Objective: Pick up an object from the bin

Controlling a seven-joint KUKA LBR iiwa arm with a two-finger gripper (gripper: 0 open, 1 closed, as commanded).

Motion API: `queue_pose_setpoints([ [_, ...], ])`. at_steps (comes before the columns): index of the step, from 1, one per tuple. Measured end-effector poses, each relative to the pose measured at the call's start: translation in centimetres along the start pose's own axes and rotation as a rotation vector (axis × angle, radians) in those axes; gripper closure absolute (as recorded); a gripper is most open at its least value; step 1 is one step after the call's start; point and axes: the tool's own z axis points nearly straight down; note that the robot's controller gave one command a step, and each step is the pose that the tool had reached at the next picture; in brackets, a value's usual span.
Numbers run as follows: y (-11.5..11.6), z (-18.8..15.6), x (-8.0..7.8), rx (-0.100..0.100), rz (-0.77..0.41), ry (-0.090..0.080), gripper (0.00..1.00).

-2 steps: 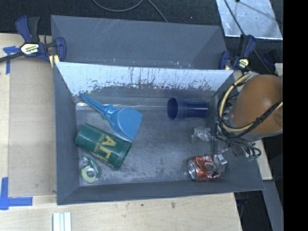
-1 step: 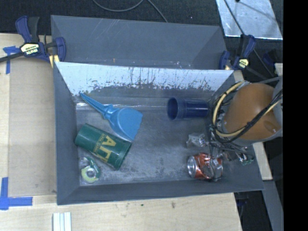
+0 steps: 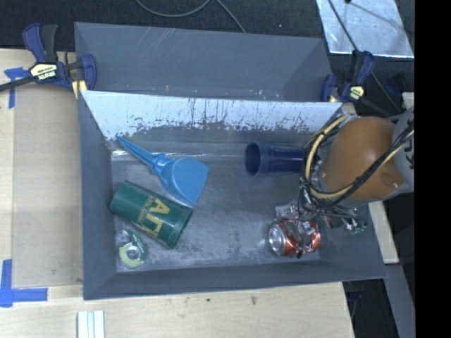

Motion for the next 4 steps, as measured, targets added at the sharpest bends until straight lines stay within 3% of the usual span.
queue_pose_setpoints([
  [2, 0.1, -0.5, 0.1, -0.003, 0.000, 0.003, 1.00],
  [3, 0.2, -2.6, 0.2, -0.008, 0.000, 0.009, 1.00],
  [4, 0.1, -4.8, 0.1, -0.003, 0.001, 0.003, 1.00],
])
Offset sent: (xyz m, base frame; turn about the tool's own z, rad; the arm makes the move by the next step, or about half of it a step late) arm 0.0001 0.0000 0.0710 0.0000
